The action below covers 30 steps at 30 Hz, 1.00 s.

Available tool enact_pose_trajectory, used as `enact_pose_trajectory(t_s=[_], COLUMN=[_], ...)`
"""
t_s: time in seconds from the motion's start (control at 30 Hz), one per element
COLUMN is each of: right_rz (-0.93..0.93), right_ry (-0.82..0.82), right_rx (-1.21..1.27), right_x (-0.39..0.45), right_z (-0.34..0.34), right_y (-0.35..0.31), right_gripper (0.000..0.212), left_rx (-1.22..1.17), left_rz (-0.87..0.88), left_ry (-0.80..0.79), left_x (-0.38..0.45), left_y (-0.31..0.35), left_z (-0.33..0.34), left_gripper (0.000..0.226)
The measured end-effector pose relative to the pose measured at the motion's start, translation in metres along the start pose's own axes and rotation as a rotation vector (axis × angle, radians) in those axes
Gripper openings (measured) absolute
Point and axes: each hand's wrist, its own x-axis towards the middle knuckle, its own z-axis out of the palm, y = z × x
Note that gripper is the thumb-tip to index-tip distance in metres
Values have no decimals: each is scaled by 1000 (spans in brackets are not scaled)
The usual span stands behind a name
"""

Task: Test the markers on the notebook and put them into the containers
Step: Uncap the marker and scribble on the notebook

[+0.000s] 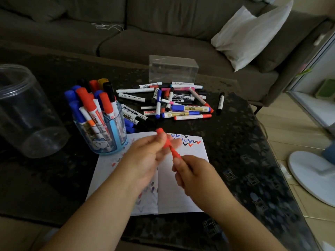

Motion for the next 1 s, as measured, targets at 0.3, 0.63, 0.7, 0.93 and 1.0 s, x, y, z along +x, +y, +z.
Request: enact_pose_trajectory(t_s=[0.3, 0.63, 0.7, 0.93, 1.0], right_rz=[142, 182, 170, 44, 49], right_ry=[125, 107, 122, 341, 348], right_rx=[112, 921, 805, 102, 26], right_x=[14, 44, 49, 60, 63], right_z=[-31, -57, -58, -53, -52], right_y=[9, 17, 23, 48, 53], right_gripper=[18, 26, 22, 23, 15], left_rx=[390, 1012, 1116, 1444, 1460], left_rz=[212, 435, 483, 702, 719], left_ry=[188, 112, 55, -74, -90], left_x=[4, 14, 16, 25, 26], left_y=[-2, -21, -24, -36, -39], left_z=[-13, -11, -10, -7, -6], left_gripper=[7, 14, 16, 14, 14])
